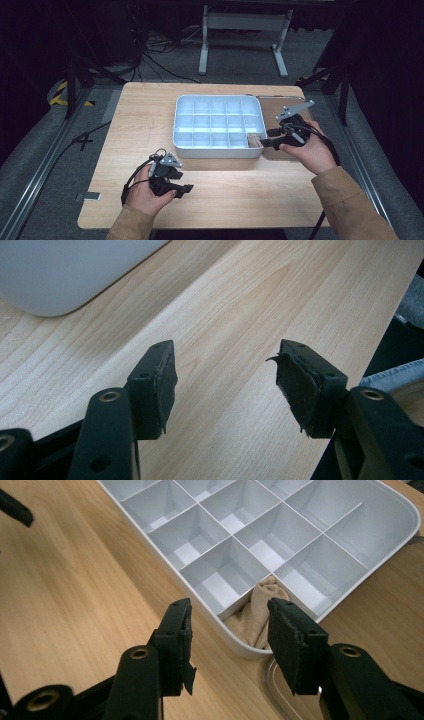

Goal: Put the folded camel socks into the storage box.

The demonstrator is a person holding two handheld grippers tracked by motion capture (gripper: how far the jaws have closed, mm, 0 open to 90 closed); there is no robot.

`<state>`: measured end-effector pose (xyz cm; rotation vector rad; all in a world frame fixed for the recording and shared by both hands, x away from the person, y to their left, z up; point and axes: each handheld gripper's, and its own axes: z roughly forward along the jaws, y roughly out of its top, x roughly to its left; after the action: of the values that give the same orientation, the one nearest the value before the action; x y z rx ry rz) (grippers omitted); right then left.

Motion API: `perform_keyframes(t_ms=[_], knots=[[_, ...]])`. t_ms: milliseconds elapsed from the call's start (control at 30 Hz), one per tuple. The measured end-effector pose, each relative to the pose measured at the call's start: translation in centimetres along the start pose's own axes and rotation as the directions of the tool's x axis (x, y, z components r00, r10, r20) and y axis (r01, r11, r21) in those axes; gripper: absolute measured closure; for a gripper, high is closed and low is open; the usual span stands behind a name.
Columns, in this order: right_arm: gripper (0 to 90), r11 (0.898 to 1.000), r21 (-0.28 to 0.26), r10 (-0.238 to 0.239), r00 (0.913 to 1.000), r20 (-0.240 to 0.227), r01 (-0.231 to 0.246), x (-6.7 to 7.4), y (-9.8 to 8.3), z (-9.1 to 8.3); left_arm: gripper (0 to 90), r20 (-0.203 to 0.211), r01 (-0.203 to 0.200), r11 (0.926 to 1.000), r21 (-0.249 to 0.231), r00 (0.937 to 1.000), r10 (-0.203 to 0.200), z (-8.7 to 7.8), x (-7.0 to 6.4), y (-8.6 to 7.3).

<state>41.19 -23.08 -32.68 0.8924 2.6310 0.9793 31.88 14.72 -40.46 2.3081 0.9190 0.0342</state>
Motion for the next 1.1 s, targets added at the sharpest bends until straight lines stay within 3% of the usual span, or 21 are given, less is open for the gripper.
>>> perform_keyframes(t_ms=[167,333,533,800,867,900,967,1100], knots=[[50.8,1.000,-0.005,-0.009,1.0000,-0.001,0.009,0.6,-0.9,-0.9,42.5,-0.003,0.009,0.9999,-0.009,1.0000,-0.009,-0.3,0.1,-0.1],[49.5,0.999,-0.042,-0.011,0.9994,-0.032,0.010,1.3,-1.9,-1.6,42.7,-0.006,0.021,0.9996,-0.016,0.9998,-0.021,-0.6,0.4,-0.4],[49.5,0.995,-0.083,-0.066,0.9957,-0.065,0.060,3.0,-3.6,-1.4,43.9,-0.009,0.022,0.9992,-0.034,0.9997,-0.022,-0.9,0.6,-0.4],[48.0,0.992,-0.113,-0.063,0.9928,-0.102,0.052,4.7,-5.4,-0.7,44.2,-0.008,0.024,0.9990,-0.039,0.9997,-0.024,-0.9,0.7,-0.5],[47.1,0.990,-0.138,-0.040,0.9920,-0.119,0.024,5.1,-5.9,-0.1,44.2,-0.008,0.024,0.9993,-0.030,0.9997,-0.024,-0.8,0.7,-0.5],[47.1,0.992,-0.120,-0.049,0.9915,-0.120,0.034,5.2,-5.9,0.2,44.1,-0.006,0.021,0.9994,-0.026,0.9997,-0.022,-0.8,0.7,-0.5],[47.1,0.991,-0.135,-0.031,0.9924,-0.119,0.015,5.4,-6.3,0.6,44.0,-0.002,0.022,0.9996,-0.020,0.9998,-0.022,-0.6,0.6,-0.5],[47.1,0.996,-0.089,-0.019,0.9899,-0.141,0.006,5.4,-7.1,2.2,43.8,0.004,0.010,0.9999,-0.009,0.9999,-0.010,-0.5,0.6,-0.4]])
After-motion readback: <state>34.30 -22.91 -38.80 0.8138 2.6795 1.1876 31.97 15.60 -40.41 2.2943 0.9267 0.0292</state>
